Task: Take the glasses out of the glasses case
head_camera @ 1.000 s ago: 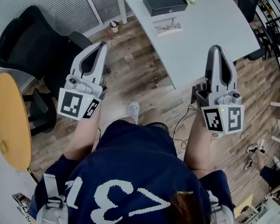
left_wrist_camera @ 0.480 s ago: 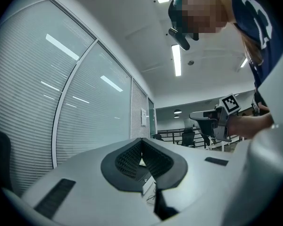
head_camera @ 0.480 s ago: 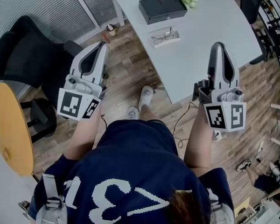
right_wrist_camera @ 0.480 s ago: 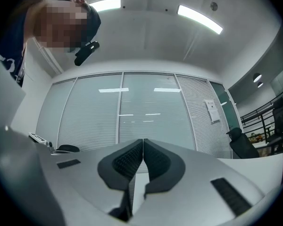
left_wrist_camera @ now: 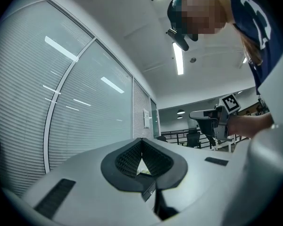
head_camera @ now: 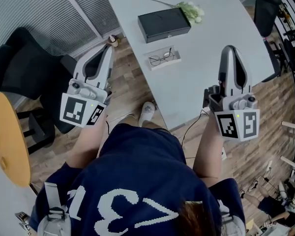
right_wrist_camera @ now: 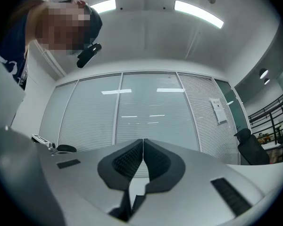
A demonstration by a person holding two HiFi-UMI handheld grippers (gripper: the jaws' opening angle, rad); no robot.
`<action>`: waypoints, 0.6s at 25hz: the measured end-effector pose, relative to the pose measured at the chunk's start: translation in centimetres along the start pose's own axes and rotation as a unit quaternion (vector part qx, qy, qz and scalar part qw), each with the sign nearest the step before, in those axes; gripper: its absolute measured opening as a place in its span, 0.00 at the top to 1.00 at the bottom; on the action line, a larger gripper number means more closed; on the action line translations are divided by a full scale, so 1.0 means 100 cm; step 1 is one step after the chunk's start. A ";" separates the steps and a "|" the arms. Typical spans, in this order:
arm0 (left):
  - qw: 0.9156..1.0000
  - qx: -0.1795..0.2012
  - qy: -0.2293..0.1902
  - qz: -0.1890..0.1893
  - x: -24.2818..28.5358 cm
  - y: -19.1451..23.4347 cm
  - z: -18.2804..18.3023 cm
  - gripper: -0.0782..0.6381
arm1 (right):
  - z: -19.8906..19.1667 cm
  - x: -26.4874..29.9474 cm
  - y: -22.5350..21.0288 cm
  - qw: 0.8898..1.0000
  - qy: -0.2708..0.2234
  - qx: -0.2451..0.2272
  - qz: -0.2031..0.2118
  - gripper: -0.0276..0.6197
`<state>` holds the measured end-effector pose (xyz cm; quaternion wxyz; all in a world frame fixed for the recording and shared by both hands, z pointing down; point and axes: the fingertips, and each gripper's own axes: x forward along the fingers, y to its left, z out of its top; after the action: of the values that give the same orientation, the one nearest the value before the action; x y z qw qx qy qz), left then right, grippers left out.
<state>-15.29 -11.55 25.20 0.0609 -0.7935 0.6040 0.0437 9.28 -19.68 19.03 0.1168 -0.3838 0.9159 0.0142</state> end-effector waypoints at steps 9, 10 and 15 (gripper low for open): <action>1.000 -0.016 0.012 -0.023 0.042 -0.004 -0.026 0.87 | -0.031 0.016 -0.021 1.000 0.029 0.004 -0.001 0.92; 0.999 -0.018 0.013 -0.028 0.047 -0.003 -0.029 0.87 | -0.035 0.018 -0.022 0.999 0.036 0.002 -0.001 0.92; 0.998 -0.024 0.015 -0.055 0.073 0.007 -0.038 0.87 | -0.057 0.037 -0.019 0.997 0.080 -0.007 0.016 0.91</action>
<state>-14.01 -19.29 27.89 0.0348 -0.8274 0.5589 0.0430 6.96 -24.29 23.87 0.0405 -0.3694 0.9283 -0.0081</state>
